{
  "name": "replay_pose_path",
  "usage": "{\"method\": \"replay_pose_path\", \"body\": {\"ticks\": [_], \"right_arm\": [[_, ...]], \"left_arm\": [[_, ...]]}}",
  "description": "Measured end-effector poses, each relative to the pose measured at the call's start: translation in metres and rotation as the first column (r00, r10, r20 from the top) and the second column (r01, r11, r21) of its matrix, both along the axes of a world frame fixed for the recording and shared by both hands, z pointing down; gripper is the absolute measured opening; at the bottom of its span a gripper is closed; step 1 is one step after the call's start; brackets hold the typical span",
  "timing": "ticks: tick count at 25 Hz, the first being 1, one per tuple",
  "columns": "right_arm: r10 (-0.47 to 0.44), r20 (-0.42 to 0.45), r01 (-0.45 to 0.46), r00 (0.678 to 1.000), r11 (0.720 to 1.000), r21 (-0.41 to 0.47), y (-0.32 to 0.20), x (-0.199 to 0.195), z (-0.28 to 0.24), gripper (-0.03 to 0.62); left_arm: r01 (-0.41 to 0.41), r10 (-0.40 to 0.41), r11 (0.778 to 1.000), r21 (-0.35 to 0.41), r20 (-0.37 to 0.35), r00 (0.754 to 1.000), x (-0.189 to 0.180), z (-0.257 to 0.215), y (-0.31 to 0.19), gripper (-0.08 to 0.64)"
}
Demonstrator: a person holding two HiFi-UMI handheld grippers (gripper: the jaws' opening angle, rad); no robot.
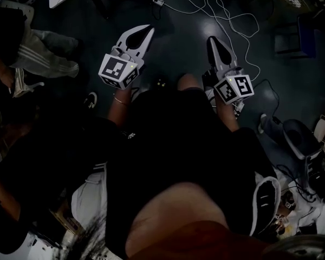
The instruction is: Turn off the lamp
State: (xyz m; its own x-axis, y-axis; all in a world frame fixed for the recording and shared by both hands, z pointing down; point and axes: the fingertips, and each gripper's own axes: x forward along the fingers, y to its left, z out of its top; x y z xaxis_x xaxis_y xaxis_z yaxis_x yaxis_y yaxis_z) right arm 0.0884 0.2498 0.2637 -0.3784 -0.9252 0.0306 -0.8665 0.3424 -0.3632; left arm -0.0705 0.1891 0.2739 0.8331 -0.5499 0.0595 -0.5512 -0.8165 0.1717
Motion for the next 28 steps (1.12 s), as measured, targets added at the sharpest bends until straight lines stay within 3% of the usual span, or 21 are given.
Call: {"method": "replay_pose_path", "body": {"ticks": [6, 15, 23, 28], "right_arm": [[-0.03, 0.004, 0.03, 1.0, 0.999, -0.018, -0.014, 0.01, 0.004, 0.001], [-0.173, 0.036, 0.174, 0.984, 0.985, -0.015, -0.062, 0.001, 0.009, 0.0], [-0.28, 0.059, 0.281, 0.958, 0.96, -0.015, -0.109, 0.0, 0.014, 0.0], [-0.322, 0.056, 0.323, 0.945, 0.946, -0.012, -0.135, 0.019, 0.016, 0.002]], "left_arm": [[0.056, -0.056, 0.998, -0.004, 0.011, 0.998, -0.004, 0.003, -0.006, 0.006], [0.187, -0.186, 0.982, -0.015, 0.047, 0.981, -0.015, 0.006, -0.018, 0.006], [0.316, -0.315, 0.949, -0.009, 0.078, 0.946, -0.026, 0.004, -0.037, 0.006], [0.358, -0.356, 0.934, -0.012, 0.064, 0.932, -0.008, -0.001, -0.054, 0.006]]}}
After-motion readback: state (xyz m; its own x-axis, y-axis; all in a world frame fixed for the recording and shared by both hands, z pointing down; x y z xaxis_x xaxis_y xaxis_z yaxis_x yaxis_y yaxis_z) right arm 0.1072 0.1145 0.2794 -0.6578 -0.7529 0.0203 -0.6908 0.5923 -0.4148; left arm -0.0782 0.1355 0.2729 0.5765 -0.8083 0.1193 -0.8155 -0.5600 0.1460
